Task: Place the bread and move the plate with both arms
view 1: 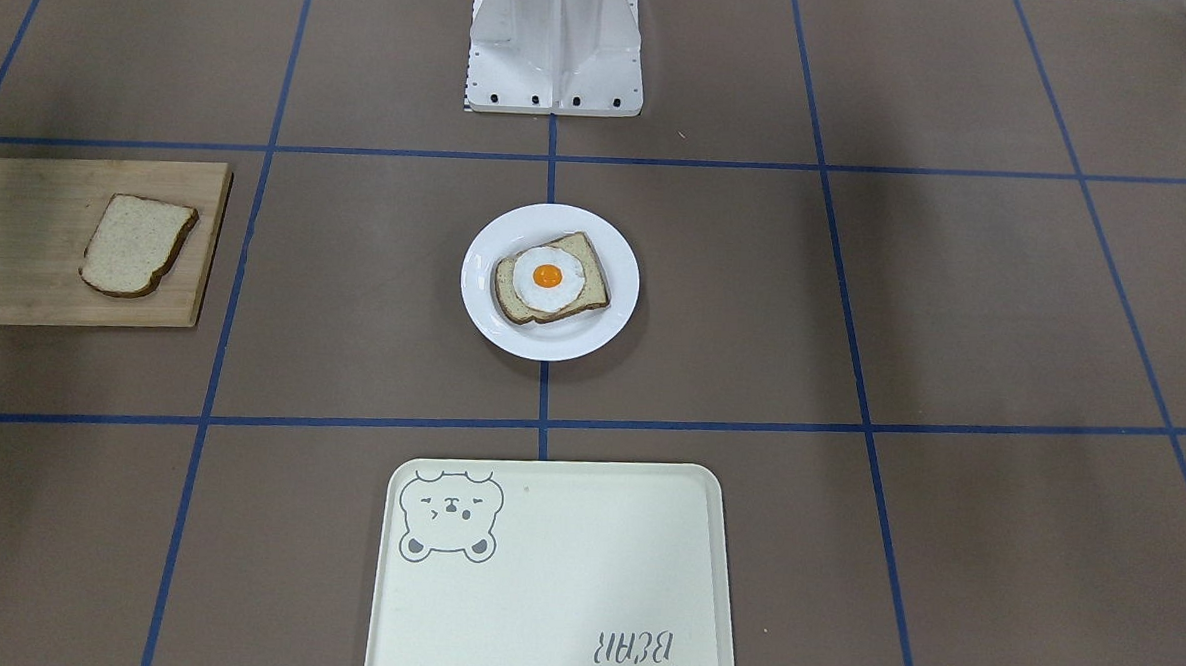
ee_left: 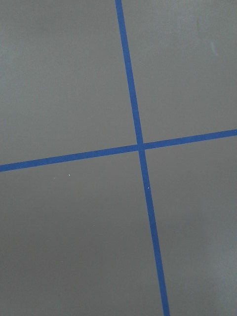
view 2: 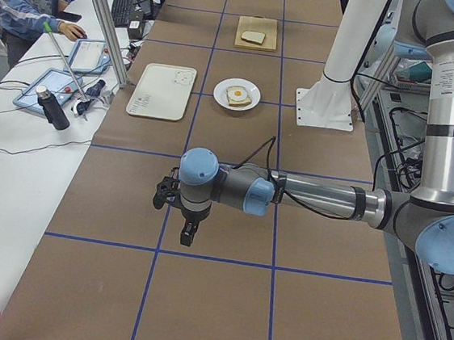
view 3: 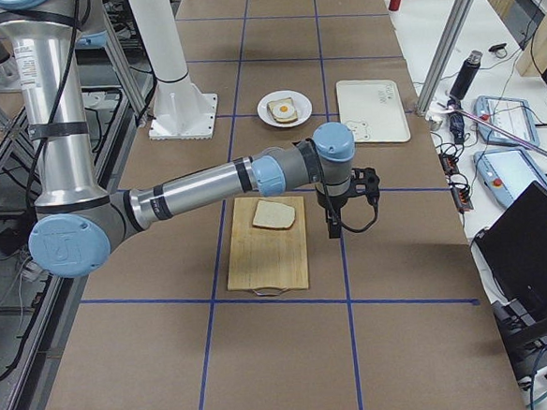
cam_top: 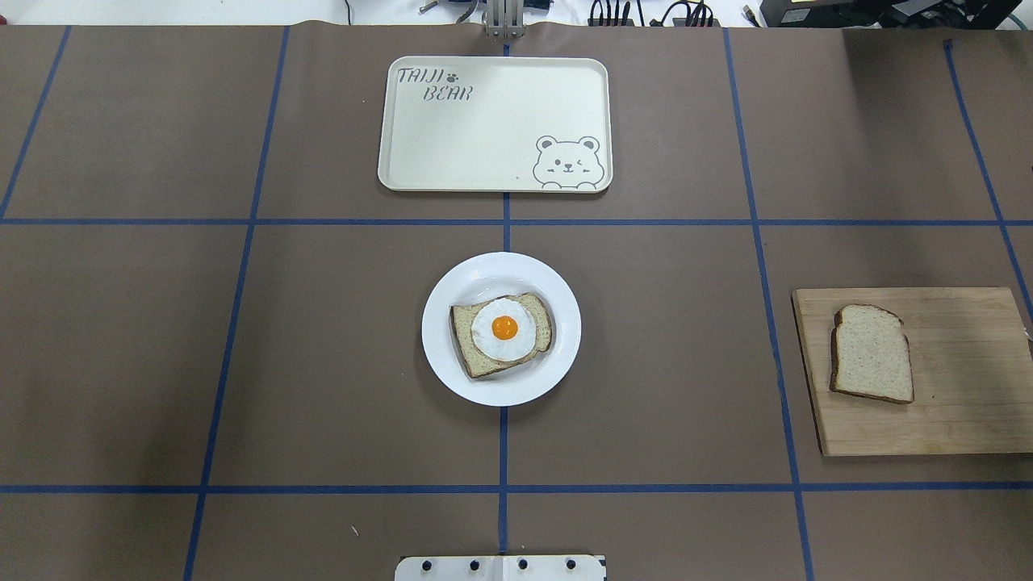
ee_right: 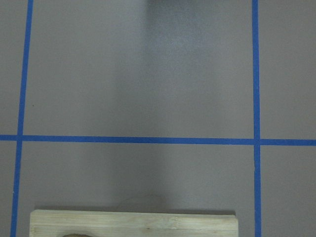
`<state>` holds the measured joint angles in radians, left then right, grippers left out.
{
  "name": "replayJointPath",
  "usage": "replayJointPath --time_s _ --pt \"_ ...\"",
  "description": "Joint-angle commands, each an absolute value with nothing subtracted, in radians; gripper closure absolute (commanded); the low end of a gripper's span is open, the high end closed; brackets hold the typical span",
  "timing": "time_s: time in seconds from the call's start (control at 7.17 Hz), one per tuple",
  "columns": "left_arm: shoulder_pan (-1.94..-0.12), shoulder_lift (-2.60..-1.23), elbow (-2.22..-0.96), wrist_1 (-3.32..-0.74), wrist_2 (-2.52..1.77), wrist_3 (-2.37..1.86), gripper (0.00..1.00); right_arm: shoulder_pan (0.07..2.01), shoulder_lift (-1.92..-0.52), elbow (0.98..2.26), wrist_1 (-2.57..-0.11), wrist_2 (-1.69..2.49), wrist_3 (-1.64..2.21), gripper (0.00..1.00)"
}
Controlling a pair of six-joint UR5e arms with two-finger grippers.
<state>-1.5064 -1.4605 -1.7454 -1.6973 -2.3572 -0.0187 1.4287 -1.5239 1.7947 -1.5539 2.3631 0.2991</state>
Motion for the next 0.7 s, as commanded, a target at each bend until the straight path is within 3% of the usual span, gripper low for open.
replayJointPath --time_s 0.0,0.28,0.56 --pt "-1.505 -1.466 -1.744 -1.700 -2.356 -0.021 0.01 1.390 -1.535 1.793 -1.534 2.385 0.296 0.00" --pt "-1.502 -1.468 -1.744 -1.701 -2.358 -0.020 0.01 1.263 -1.546 1.793 -1.488 2.417 0.424 0.00" --pt "-1.502 -1.470 -1.738 -1.698 -2.355 -0.064 0.01 1.102 -1.598 1.802 -1.265 2.360 0.712 0.00"
